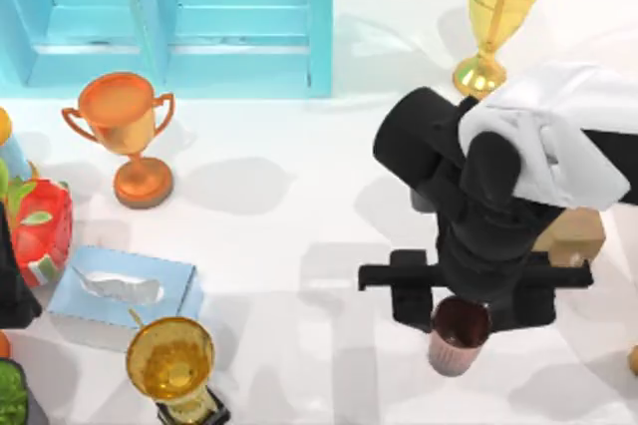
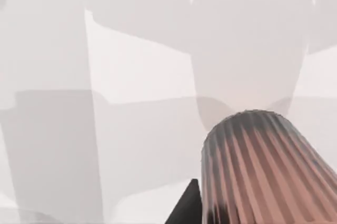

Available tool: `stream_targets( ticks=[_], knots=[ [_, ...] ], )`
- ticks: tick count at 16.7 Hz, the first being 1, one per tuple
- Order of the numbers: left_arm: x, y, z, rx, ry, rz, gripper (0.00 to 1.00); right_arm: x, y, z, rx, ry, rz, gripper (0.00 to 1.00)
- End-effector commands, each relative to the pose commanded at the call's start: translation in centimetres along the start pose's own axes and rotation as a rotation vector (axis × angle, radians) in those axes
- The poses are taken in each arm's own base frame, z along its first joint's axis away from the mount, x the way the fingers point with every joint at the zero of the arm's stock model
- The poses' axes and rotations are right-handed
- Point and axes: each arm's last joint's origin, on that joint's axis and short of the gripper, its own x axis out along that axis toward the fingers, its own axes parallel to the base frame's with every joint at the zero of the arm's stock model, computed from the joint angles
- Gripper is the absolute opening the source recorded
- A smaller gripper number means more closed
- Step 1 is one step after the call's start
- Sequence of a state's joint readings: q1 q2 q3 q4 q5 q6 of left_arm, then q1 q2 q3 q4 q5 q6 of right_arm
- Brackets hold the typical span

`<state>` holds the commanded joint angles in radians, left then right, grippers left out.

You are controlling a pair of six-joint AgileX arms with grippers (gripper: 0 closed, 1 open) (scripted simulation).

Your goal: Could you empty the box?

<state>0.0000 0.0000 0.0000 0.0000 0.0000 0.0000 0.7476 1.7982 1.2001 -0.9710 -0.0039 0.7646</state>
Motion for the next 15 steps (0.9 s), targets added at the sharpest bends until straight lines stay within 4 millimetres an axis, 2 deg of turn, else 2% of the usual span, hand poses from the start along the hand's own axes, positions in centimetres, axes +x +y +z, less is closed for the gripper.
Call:
stream_targets(
  ticks=[3, 7, 15],
  knots=[
    [0.00, 0.00, 0.00, 0.000, 0.000, 0.000, 1.00, 1.31, -0.01, -0.16, -0.001, -0.001, 0.000, 0.00],
    [0.00, 0.00, 0.00, 0.000, 0.000, 0.000, 1.00, 1.37, -0.02, -0.17, -0.001, -0.001, 0.000, 0.00],
    [0.00, 0.00, 0.00, 0.000, 0.000, 0.000, 1.00, 1.37, -0.02, -0.17, -0.001, -0.001, 0.000, 0.60]
  ],
)
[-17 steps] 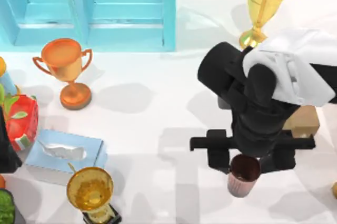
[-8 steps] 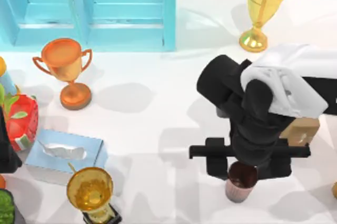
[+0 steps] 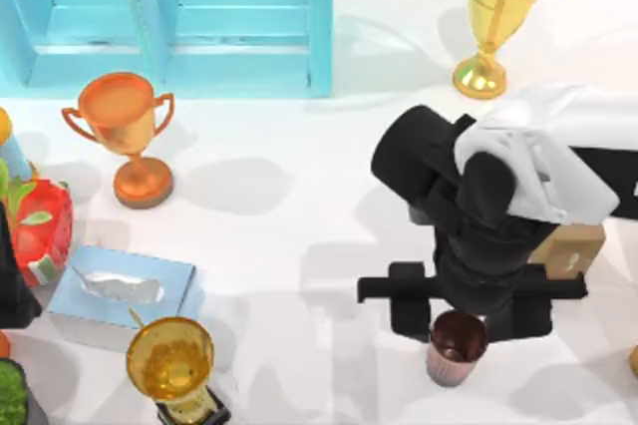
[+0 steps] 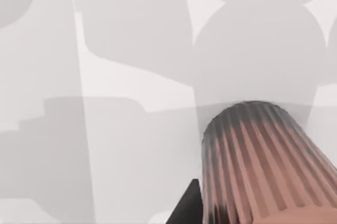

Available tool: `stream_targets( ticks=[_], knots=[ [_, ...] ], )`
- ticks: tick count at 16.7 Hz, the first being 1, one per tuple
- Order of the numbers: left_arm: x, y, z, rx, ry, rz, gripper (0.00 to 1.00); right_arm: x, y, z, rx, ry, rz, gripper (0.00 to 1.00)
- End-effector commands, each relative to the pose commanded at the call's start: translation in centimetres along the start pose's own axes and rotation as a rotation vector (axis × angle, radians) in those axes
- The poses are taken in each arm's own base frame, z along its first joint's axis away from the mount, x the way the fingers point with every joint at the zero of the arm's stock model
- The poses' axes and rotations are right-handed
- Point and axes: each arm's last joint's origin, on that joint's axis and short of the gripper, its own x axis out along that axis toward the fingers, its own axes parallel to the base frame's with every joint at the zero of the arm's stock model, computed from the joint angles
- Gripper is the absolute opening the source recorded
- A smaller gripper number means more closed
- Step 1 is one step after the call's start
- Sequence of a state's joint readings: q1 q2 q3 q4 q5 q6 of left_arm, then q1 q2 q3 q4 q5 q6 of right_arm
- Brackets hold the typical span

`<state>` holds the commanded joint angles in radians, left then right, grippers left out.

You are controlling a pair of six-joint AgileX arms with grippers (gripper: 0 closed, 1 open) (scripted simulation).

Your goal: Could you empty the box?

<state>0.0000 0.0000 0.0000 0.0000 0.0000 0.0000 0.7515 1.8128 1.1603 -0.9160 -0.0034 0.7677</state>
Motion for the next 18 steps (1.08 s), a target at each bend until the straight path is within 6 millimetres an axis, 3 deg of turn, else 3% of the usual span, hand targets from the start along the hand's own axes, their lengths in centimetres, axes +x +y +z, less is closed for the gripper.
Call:
stream_targets(
  ticks=[5, 15, 18],
  knots=[
    [0.0, 0.0, 0.0, 0.000, 0.000, 0.000, 1.00, 0.0, 0.0, 0.0, 0.000, 0.000, 0.000, 0.98],
    [0.0, 0.0, 0.0, 0.000, 0.000, 0.000, 1.00, -0.1, 0.0, 0.1, 0.002, -0.001, 0.001, 1.00],
    [0.0, 0.0, 0.0, 0.000, 0.000, 0.000, 1.00, -2.2, 0.3, 0.4, 0.008, -0.015, 0.014, 1.00]
  ],
)
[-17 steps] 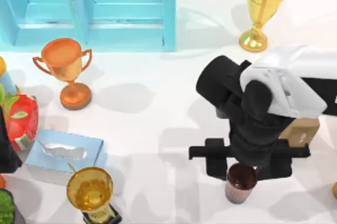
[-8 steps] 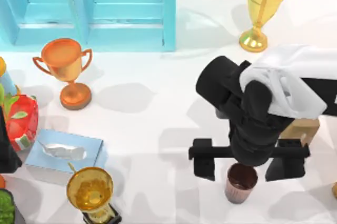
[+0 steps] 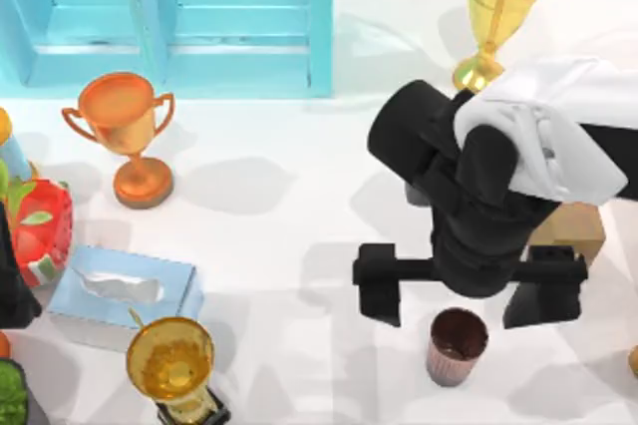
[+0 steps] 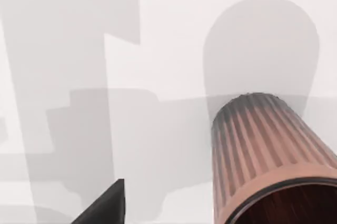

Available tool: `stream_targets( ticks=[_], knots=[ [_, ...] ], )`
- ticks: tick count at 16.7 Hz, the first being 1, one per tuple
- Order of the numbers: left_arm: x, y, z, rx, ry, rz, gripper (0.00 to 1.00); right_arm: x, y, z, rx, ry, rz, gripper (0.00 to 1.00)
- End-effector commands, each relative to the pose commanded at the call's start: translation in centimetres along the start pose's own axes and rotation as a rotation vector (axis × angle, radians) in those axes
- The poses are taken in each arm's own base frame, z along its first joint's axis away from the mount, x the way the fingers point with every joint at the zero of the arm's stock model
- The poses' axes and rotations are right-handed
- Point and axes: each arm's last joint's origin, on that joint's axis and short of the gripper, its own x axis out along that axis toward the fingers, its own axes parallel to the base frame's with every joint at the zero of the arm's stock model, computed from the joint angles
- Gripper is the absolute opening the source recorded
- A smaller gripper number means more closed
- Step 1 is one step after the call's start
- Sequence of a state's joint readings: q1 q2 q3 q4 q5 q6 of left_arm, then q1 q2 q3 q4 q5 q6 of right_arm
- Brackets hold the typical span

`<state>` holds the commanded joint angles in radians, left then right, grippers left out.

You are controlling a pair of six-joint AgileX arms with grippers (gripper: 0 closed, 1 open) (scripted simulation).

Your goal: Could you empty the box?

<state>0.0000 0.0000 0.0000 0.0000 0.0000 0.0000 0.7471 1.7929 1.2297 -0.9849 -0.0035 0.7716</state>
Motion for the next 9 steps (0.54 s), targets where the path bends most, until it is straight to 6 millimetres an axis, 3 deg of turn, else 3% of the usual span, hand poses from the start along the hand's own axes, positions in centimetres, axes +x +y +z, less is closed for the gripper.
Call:
stream_targets(
  ticks=[6, 9],
  knots=[
    [0.0, 0.0, 0.0, 0.000, 0.000, 0.000, 1.00, -6.5, 0.0, -0.3, -0.008, 0.018, -0.013, 1.00],
    [0.0, 0.0, 0.0, 0.000, 0.000, 0.000, 1.00, -7.8, -0.2, -0.3, -0.007, 0.014, -0.014, 1.00]
  ],
)
